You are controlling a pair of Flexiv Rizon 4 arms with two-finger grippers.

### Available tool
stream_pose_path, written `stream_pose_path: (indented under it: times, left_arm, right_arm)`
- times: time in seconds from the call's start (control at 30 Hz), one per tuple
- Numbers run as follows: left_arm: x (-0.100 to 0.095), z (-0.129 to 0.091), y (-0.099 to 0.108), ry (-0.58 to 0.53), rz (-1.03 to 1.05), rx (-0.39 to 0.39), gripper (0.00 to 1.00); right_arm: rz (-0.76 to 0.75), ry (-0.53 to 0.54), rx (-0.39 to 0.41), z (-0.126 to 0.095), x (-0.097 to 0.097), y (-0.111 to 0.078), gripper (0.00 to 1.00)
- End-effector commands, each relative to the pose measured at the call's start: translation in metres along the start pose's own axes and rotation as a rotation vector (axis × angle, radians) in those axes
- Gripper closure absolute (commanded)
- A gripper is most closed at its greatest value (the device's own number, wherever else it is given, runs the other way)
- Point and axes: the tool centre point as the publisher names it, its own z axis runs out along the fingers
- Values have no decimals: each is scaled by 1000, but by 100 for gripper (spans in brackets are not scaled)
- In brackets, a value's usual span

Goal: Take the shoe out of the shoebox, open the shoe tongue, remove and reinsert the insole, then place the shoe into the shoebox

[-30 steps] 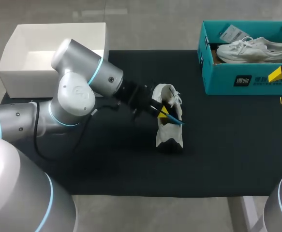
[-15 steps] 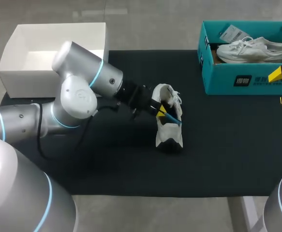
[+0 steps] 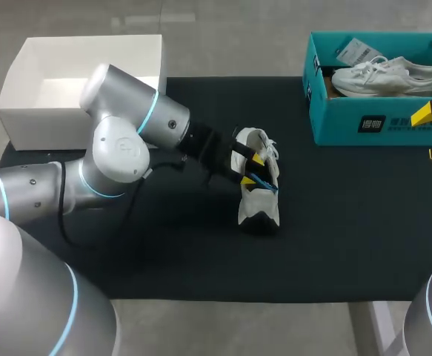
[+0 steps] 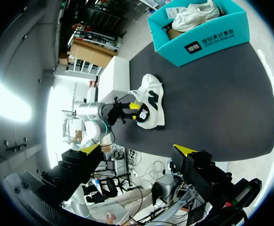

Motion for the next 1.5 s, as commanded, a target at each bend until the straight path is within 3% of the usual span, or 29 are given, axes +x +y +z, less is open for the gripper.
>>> stream_pose_path:
  times: [0.03,0.07,0.13,0.17,0.23,0.27,0.5,0.93,1.5]
  left_arm:
    - [8,-12,-15,1,11,3,24]
    - [9,-11,-17,15,10,7,25]
    - [11,-8,-19,33,15,11,52]
    - [12,-6,-20,46,10,19,57]
    - [15,-2,-20,57,15,17,95]
    - [15,-1,-20,69,13,25,100]
    - [16,7,-16,101,26,20,100]
    - [9,17,11,119,55,-49,100]
    - [16,24,18,140,23,-76,100]
  right_arm:
    - [1,-3,-1,0,0,-1,0]
    - [1,-3,-1,0,0,-1,0]
    - [1,-3,-1,0,0,-1,0]
    - [1,-3,-1,0,0,-1,0]
    - [1,-3,-1,0,0,-1,0]
    - [1,-3,-1,0,0,-1,0]
    - [1,-3,-1,0,0,-1,0]
    - [1,-3,-1,0,0,-1,0]
    - [1,-3,-1,0,0,-1,0]
